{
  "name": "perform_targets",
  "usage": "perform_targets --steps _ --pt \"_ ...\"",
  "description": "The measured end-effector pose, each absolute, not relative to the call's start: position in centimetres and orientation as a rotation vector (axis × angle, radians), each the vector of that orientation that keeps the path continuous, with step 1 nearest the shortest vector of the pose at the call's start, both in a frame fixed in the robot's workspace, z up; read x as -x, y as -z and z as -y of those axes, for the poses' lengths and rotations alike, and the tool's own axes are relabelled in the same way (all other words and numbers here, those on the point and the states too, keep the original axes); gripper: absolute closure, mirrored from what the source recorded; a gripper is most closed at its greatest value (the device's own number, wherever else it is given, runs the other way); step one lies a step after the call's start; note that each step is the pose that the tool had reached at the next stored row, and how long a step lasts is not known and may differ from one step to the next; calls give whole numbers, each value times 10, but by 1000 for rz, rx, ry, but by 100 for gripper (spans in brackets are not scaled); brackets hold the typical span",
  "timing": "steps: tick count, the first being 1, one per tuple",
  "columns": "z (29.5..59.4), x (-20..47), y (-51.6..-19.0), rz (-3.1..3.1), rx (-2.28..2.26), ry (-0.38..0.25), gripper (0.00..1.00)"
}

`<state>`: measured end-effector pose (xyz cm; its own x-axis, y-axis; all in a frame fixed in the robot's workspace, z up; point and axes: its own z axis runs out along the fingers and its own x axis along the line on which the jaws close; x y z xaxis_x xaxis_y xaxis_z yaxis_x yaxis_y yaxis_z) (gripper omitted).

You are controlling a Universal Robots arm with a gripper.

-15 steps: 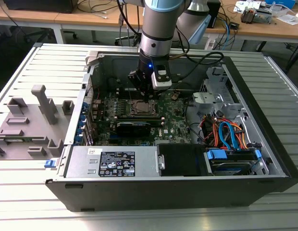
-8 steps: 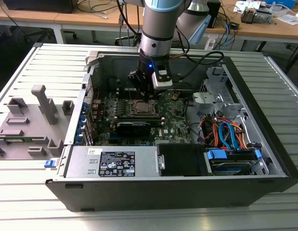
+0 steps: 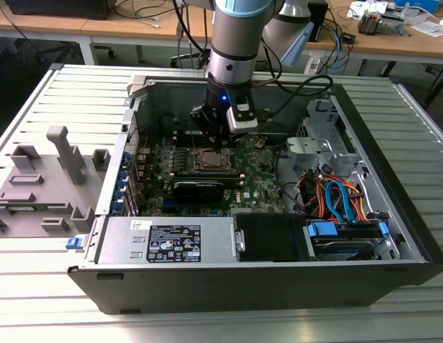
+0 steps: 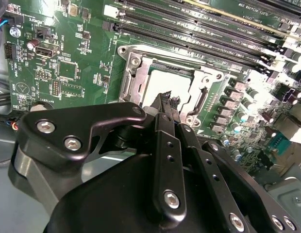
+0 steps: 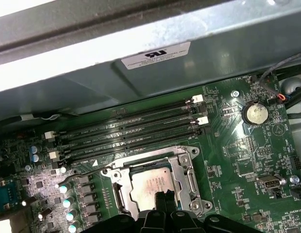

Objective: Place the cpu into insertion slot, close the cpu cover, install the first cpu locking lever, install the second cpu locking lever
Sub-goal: 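Install the first cpu locking lever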

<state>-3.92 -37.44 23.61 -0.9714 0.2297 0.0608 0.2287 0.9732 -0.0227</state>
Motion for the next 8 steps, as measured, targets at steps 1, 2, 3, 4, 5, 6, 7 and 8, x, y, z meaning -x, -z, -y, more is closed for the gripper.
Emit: perform_targets --steps 1,2,3,4,5,6,7,8 --pt "374 39 -236 3058 352 -24 89" --pt "374 39 -236 3059 348 -24 89" --pt "374 39 -236 3059 345 -24 89" --pt "374 39 -236 3059 342 -24 89" --pt "374 39 -236 3060 339 -24 89" --pt "374 39 -236 3060 336 -25 89" --pt "374 39 -236 3061 332 -25 89" --pt "374 39 -236 3061 328 -25 89"
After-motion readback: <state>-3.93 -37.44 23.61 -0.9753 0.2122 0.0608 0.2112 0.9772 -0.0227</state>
